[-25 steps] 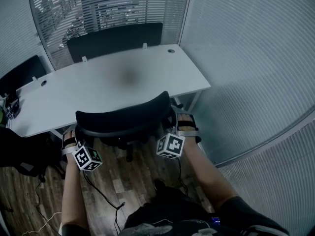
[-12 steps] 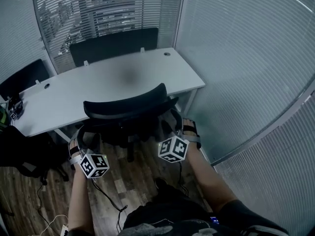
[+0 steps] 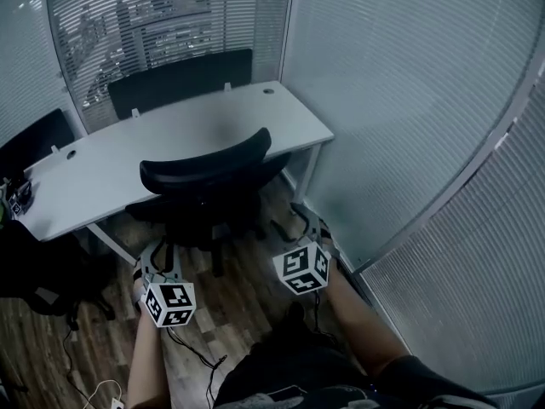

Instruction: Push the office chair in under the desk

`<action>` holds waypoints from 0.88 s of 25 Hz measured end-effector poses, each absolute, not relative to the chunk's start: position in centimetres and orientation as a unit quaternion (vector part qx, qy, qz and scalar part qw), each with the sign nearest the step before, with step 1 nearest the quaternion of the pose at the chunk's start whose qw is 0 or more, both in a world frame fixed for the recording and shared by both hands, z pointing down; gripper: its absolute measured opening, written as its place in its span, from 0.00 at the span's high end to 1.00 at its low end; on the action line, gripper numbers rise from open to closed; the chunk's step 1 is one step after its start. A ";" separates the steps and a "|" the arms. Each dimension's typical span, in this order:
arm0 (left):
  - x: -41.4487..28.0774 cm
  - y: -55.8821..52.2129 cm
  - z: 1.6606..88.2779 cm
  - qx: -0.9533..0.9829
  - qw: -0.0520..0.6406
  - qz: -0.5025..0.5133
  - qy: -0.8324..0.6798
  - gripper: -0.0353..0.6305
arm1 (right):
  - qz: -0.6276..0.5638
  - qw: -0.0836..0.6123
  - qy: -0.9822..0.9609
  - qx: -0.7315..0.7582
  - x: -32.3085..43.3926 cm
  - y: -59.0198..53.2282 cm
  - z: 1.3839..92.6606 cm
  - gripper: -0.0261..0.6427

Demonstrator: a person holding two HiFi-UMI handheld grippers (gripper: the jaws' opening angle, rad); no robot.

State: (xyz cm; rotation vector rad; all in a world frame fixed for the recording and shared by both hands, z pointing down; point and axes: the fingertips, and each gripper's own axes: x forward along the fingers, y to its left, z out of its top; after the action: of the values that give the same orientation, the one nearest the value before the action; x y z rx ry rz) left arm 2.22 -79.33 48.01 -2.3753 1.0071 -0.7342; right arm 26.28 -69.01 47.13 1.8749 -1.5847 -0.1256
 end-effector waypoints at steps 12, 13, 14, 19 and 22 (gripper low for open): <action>2.4 -71.5 42.8 -0.882 0.169 -0.179 0.403 0.92 | -0.018 0.270 -0.646 0.714 25.1 -64.1 44.9 0.92; 2.5 -70.8 42.7 -0.882 0.161 -0.178 0.405 0.92 | -0.020 0.267 -0.648 0.713 25.2 -63.5 44.5 0.92; 2.8 -70.0 42.6 -0.883 0.154 -0.178 0.405 0.93 | -0.020 0.267 -0.651 0.710 25.2 -62.8 44.1 0.93; 4.8 -65.3 42.6 -0.885 0.145 -0.189 0.399 0.92 | -0.019 0.264 -0.660 0.703 26.4 -58.3 43.0 0.93; 6.4 -62.3 42.7 -0.888 0.141 -0.186 0.397 0.92 | -0.029 0.267 -0.662 0.700 27.4 -55.6 42.7 0.93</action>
State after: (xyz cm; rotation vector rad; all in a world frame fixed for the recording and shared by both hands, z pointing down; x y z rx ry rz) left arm 6.36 -62.31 42.66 -2.5636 1.1467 -0.5370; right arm 27.36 -55.63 42.72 1.8886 -1.7876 -0.0783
